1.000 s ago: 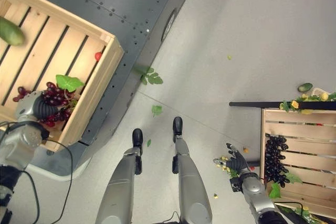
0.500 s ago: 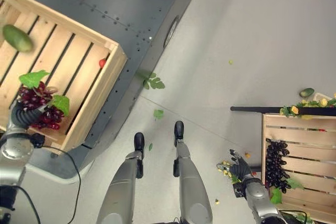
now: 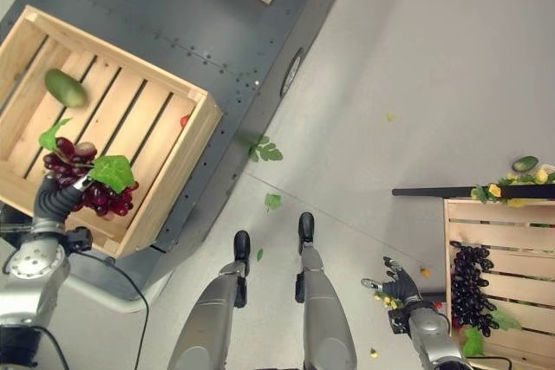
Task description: Pick up the fruits from the basket on one side to the basket on the other side
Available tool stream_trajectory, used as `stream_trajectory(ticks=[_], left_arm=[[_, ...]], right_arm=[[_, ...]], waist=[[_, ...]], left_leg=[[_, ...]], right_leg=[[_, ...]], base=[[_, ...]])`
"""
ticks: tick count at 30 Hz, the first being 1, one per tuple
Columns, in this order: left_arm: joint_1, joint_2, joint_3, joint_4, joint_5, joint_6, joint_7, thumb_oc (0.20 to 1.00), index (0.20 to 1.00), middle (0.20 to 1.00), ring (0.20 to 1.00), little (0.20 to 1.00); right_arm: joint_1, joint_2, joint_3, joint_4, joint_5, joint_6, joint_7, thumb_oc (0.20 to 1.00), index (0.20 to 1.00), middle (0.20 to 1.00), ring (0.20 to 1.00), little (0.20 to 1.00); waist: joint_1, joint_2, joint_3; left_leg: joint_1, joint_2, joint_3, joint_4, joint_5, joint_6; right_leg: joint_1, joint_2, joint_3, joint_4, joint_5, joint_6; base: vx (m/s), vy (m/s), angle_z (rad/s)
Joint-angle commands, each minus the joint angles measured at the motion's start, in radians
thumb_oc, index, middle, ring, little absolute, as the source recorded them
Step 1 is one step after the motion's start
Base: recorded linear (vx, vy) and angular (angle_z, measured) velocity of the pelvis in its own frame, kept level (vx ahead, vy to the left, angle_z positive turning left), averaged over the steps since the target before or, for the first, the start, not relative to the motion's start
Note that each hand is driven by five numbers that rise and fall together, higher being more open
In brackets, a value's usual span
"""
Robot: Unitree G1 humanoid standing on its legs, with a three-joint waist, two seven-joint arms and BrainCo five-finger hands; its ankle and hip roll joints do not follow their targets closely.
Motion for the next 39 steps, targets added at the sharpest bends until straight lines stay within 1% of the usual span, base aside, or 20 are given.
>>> stream_trajectory(ticks=[1, 4, 5, 6, 7, 14, 18, 19, 20, 21, 24, 25, 28, 32, 33, 34, 38, 39], left_arm=[[0.027, -0.001, 0.076, -0.054, -0.108, -0.095, -0.022, 0.200, 0.200, 0.200, 0.200, 0.200], [0.034, -0.007, 0.068, -0.080, -0.145, -0.099, -0.036, 0.200, 0.200, 0.200, 0.200, 0.200], [0.040, -0.015, 0.057, -0.101, -0.193, -0.101, -0.055, 0.200, 0.200, 0.200, 0.200, 0.200], [0.042, -0.020, 0.053, -0.106, -0.209, -0.101, -0.063, 0.200, 0.200, 0.200, 0.200, 0.200], [0.042, -0.020, 0.053, -0.106, -0.209, -0.101, -0.063, 0.200, 0.200, 0.200, 0.200, 0.200], [0.050, -0.030, 0.048, -0.141, -0.275, -0.104, -0.089, 0.200, 0.200, 0.200, 0.200, 0.200], [0.058, -0.018, 0.045, -0.165, -0.314, -0.105, -0.120, 0.200, 0.200, 0.200, 0.200, 0.200], [0.059, -0.018, 0.045, -0.165, -0.315, -0.105, -0.121, 0.200, 0.200, 0.200, 0.200, 0.200], [0.047, -0.010, 0.024, -0.181, -0.338, -0.105, -0.136, 0.200, 0.200, 0.200, 0.200, 0.200], [0.047, -0.010, 0.024, -0.181, -0.338, -0.105, -0.136, 0.200, 0.200, 0.200, 0.200, 0.200], [0.046, -0.010, 0.003, -0.211, -0.358, -0.101, -0.152, 0.200, 0.200, 0.200, 0.200, 0.200], [0.043, -0.007, -0.008, -0.215, -0.365, -0.099, -0.156, 0.200, 0.200, 0.200, 0.200, 0.200], [0.039, -0.002, -0.019, -0.221, -0.363, -0.097, -0.164, 0.200, 0.200, 0.200, 0.200, 0.200], [0.043, -0.010, -0.034, -0.240, -0.364, -0.091, -0.181, 0.200, 0.200, 0.200, 0.200, 0.200], [0.046, -0.013, -0.040, -0.245, -0.362, -0.086, -0.186, 0.200, 0.200, 0.200, 0.200, 0.200], [0.047, -0.014, -0.040, -0.245, -0.362, -0.086, -0.186, 0.200, 0.200, 0.200, 0.200, 0.200], [0.035, -0.027, -0.060, -0.253, -0.353, -0.084, -0.190, 0.200, 0.200, 0.200, 0.200, 0.200], [0.035, -0.028, -0.061, -0.253, -0.353, -0.084, -0.190, 0.200, 0.200, 0.200, 0.200, 0.200]], right_arm=[[0.041, -0.041, -0.003, 0.052, -0.020, 0.011, -0.003, 1.000, 1.000, 1.000, 1.000, 1.000], [0.039, -0.038, 0.001, 0.063, -0.026, 0.011, -0.002, 1.000, 1.000, 1.000, 1.000, 1.000], [0.042, -0.033, 0.003, 0.074, -0.034, 0.012, -0.001, 1.000, 1.000, 1.000, 1.000, 1.000], [0.040, -0.031, 0.005, 0.077, -0.036, 0.012, 0.000, 1.000, 1.000, 1.000, 1.000, 1.000], [0.040, -0.031, 0.005, 0.077, -0.036, 0.012, 0.000, 1.000, 1.000, 1.000, 1.000, 1.000], [0.057, -0.024, 0.012, 0.063, -0.054, 0.011, 0.011, 1.000, 1.000, 1.000, 1.000, 1.000], [0.078, -0.035, 0.021, 0.008, -0.078, 0.007, 0.027, 1.000, 1.000, 1.000, 1.000, 1.000], [0.079, -0.035, 0.021, 0.007, -0.078, 0.008, 0.027, 1.000, 1.000, 1.000, 1.000, 1.000], [0.088, -0.043, 0.031, -0.034, -0.094, 0.004, 0.039, 1.000, 1.000, 1.000, 1.000, 1.000], [0.089, -0.043, 0.031, -0.035, -0.094, 0.004, 0.039, 1.000, 1.000, 1.000, 1.000, 1.000], [0.101, -0.049, 0.029, -0.107, -0.092, -0.002, 0.049, 1.000, 1.000, 1.000, 1.000, 1.000], [0.105, -0.054, 0.027, -0.152, -0.086, -0.009, 0.053, 1.000, 1.000, 1.000, 1.000, 1.000], [0.113, -0.061, 0.020, -0.196, -0.082, -0.015, 0.058, 1.000, 1.000, 1.000, 1.000, 1.000], [0.126, -0.081, 0.009, -0.323, -0.085, -0.024, 0.079, 1.000, 1.000, 1.000, 1.000, 1.000], [0.129, -0.088, 0.002, -0.370, -0.079, -0.028, 0.086, 1.000, 1.000, 1.000, 1.000, 1.000], [0.130, -0.089, 0.001, -0.371, -0.079, -0.027, 0.086, 1.000, 1.000, 1.000, 1.000, 1.000], [0.112, -0.109, -0.013, -0.512, -0.065, -0.036, 0.094, 1.000, 1.000, 1.000, 1.000, 1.000], [0.113, -0.110, -0.014, -0.513, -0.065, -0.035, 0.094, 1.000, 1.000, 1.000, 1.000, 1.000]], waist=[[-0.005, 0.043, -0.097], [-0.005, 0.050, -0.109], [-0.004, 0.060, -0.127], [-0.003, 0.063, -0.132], [-0.003, 0.063, -0.132], [-0.002, 0.082, -0.180], [-0.005, 0.090, -0.211], [-0.005, 0.090, -0.211], [-0.008, 0.095, -0.233], [-0.009, 0.096, -0.232], [-0.013, 0.099, -0.256], [-0.016, 0.101, -0.275], [-0.020, 0.103, -0.291], [-0.025, 0.104, -0.324], [-0.027, 0.106, -0.343], [-0.027, 0.106, -0.343], [-0.029, 0.107, -0.385], [-0.029, 0.107, -0.385]], left_leg=[[0.031, -0.053, -0.070, -0.209, 0.107, 0.021], [0.048, -0.054, -0.070, -0.216, 0.106, 0.021], [0.075, -0.054, -0.073, -0.218, 0.099, 0.022], [0.088, -0.055, -0.075, -0.222, 0.098, 0.022], [0.088, -0.055, -0.075, -0.222, 0.098, 0.022], [0.152, -0.056, -0.083, -0.243, 0.093, 0.019], [0.187, -0.055, -0.091, -0.257, 0.091, 0.017], [0.188, -0.055, -0.091, -0.258, 0.091, 0.017], [0.210, -0.054, -0.098, -0.267, 0.092, 0.016], [0.212, -0.054, -0.098, -0.268, 0.092, 0.016], [0.234, -0.051, -0.099, -0.273, 0.089, 0.015], [0.248, -0.048, -0.098, -0.278, 0.088, 0.013], [0.260, -0.045, -0.096, -0.280, 0.085, 0.012], [0.282, -0.038, -0.092, -0.284, 0.080, 0.009], [0.294, -0.036, -0.091, -0.287, 0.076, 0.008], [0.295, -0.036, -0.091, -0.287, 0.076, 0.008], [0.322, -0.031, -0.089, -0.293, 0.068, 0.006], [0.323, -0.031, -0.089, -0.293, 0.067, 0.006]], right_leg=[[0.048, 0.028, -0.022, 0.053, -0.145, 0.051], [0.061, 0.027, -0.023, 0.052, -0.149, 0.052], [0.087, 0.026, -0.025, 0.051, -0.157, 0.052], [0.097, 0.027, -0.025, 0.050, -0.159, 0.052], [0.098, 0.027, -0.025, 0.050, -0.159, 0.052], [0.159, 0.032, -0.035, 0.034, -0.178, 0.050], [0.191, 0.035, -0.040, 0.028, -0.189, 0.049], [0.192, 0.035, -0.040, 0.028, -0.189, 0.049], [0.214, 0.035, -0.047, 0.024, -0.197, 0.048], [0.216, 0.035, -0.048, 0.024, -0.198, 0.048], [0.236, 0.037, -0.050, 0.021, -0.205, 0.047], [0.251, 0.038, -0.050, 0.016, -0.209, 0.048], [0.263, 0.039, -0.051, 0.012, -0.213, 0.048], [0.292, 0.039, -0.053, -0.001, -0.219, 0.049], [0.307, 0.040, -0.051, -0.009, -0.222, 0.049], [0.308, 0.040, -0.051, -0.009, -0.222, 0.049], [0.340, 0.040, -0.052, -0.021, -0.228, 0.048], [0.341, 0.040, -0.052, -0.022, -0.228, 0.048]], base=[[0.05, 0.005, 0.02], [0.06, 0.001, 0.00], [0.10, -0.002, 0.00], [0.10, -0.002, 0.02], [0.05, -0.001, 0.03], [0.06, -0.009, 0.01], [0.07, -0.027, 0.04], [0.08, -0.033, 0.10], [0.06, -0.025, 0.08], [0.09, -0.029, 0.08], [0.07, -0.016, 0.05], [0.07, -0.017, 0.02], [0.06, -0.018, 0.00], [0.08, -0.026, -0.01], [0.08, -0.014, -0.01], [0.08, -0.020, -0.02], [0.08, -0.023, 0.00], [0.07, -0.025, 0.01]])
